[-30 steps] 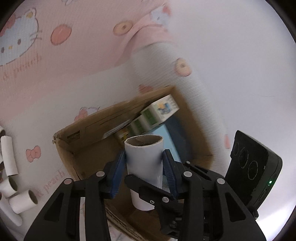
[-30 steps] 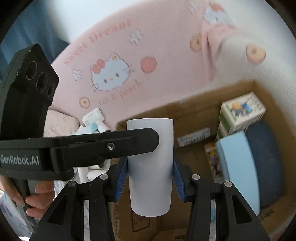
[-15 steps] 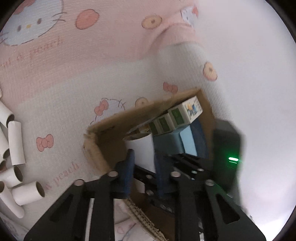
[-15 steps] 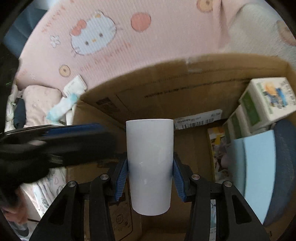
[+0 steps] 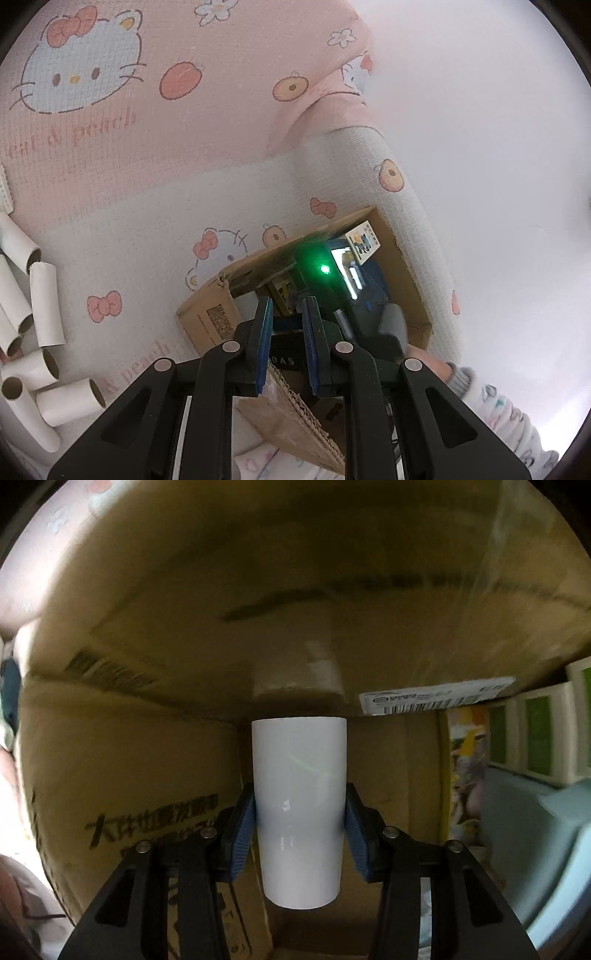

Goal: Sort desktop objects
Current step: 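Lower the tube into the box and open the right gripper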

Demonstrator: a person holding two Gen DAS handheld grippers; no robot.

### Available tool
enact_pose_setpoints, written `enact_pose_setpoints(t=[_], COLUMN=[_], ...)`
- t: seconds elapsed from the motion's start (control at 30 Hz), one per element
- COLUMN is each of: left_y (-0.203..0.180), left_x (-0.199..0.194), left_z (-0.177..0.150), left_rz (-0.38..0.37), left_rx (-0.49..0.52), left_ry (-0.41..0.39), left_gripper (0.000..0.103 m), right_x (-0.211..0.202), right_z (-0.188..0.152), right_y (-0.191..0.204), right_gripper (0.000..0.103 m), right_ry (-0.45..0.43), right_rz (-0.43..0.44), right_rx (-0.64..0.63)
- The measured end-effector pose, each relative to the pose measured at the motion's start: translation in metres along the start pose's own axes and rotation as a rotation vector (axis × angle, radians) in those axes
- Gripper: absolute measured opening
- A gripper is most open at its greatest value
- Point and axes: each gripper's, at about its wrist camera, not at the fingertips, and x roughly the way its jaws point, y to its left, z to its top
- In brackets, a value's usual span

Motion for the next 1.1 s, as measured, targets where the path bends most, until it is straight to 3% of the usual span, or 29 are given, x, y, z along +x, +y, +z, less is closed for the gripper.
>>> enact_pose_setpoints(t=[0.33,0.73,0.8,0.87,1.1], left_y=[0.008,0.000,-0.002,-0.004,-0.010], left_x=[-0.001,0.004,0.004,0.004,-0.004], left_z=[0.000,-0.007,-0.008,-0.008,-0.014], left_rz=[-0.003,-0.002,0.006,0.020,0.014], left_rx=[-0.015,0.020,0.033,0.038,0.037], left_ry=[0.002,0.029,0.028,0.024,0.011], left_gripper=[0.018,0.018,0.018,0.018,0.018], right_x=[0.020,0.026,0.030,0.031,0.032], right_z=[0.000,-0.005,-0.007,-0.010,-0.016], right_y=[-0.015,-0.021,-0.020,-0.014,-0.013], right_gripper=[0.043,0.042,0.028,0.023,0.022], right_ry=[0.007,0.015,0.040,0.042,0.078], right_rz=[0.123,0.179,0.176,0.161,0.149], right_rx=[0.017,0.060,0.064,0.044,0.094])
